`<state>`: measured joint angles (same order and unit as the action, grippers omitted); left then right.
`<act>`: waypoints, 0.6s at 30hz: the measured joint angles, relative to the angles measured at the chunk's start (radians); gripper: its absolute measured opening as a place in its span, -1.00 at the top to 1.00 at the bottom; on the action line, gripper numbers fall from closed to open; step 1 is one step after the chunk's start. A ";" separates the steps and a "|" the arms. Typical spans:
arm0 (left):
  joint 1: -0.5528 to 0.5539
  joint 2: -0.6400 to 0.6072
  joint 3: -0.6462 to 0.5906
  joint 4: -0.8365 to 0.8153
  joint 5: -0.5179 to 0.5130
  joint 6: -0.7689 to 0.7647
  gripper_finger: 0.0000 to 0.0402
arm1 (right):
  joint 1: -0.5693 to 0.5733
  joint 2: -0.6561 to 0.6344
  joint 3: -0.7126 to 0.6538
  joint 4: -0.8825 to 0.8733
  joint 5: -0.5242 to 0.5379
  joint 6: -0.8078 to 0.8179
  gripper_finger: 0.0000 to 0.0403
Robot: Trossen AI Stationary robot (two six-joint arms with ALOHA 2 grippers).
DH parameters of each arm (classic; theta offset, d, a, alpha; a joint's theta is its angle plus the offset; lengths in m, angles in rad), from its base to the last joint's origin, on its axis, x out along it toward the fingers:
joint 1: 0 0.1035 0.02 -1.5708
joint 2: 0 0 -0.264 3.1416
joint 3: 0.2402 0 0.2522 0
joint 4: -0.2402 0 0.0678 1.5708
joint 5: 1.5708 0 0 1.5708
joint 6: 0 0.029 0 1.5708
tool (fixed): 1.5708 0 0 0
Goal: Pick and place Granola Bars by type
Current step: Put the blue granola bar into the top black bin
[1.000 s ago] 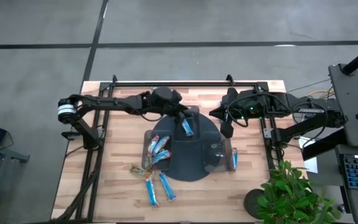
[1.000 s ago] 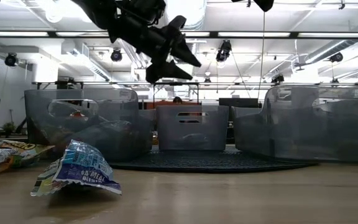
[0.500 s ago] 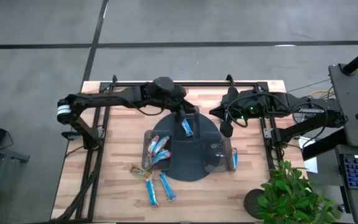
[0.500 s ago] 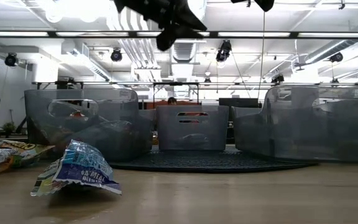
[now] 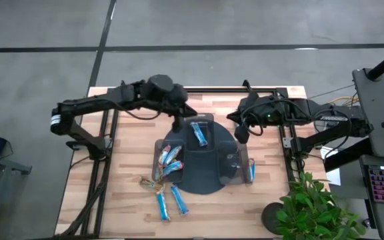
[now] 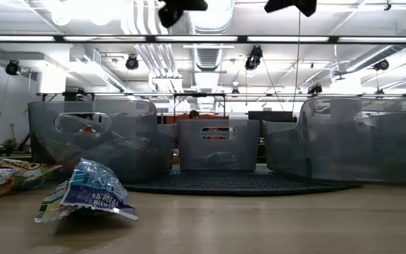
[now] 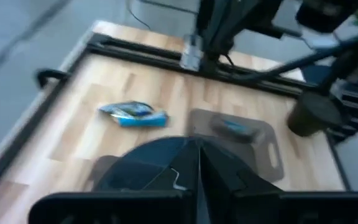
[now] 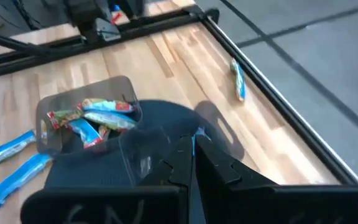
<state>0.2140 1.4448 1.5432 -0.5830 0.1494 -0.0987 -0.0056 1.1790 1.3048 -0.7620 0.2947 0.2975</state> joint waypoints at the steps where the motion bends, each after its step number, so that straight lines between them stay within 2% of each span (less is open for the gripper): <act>1: -0.001 -0.020 -0.012 0.007 -0.025 -0.002 1.00 | -0.006 0.000 0.000 -0.017 0.000 0.013 0.96; 8: -0.001 -0.142 -0.125 -0.001 -0.156 -0.051 1.00 | -0.051 0.000 0.000 -0.089 0.005 0.095 0.96; 14: -0.001 -0.218 -0.204 0.007 -0.186 -0.088 1.00 | -0.123 -0.001 0.000 -0.167 0.018 0.199 0.94; 18: -0.001 -0.252 -0.242 0.018 -0.196 -0.111 1.00 | -0.158 -0.001 0.000 -0.229 0.015 0.242 0.81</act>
<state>0.2131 1.1932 1.3016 -0.5648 -0.0468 -0.2092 -0.1639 1.1782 1.3048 -0.9910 0.3099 0.5394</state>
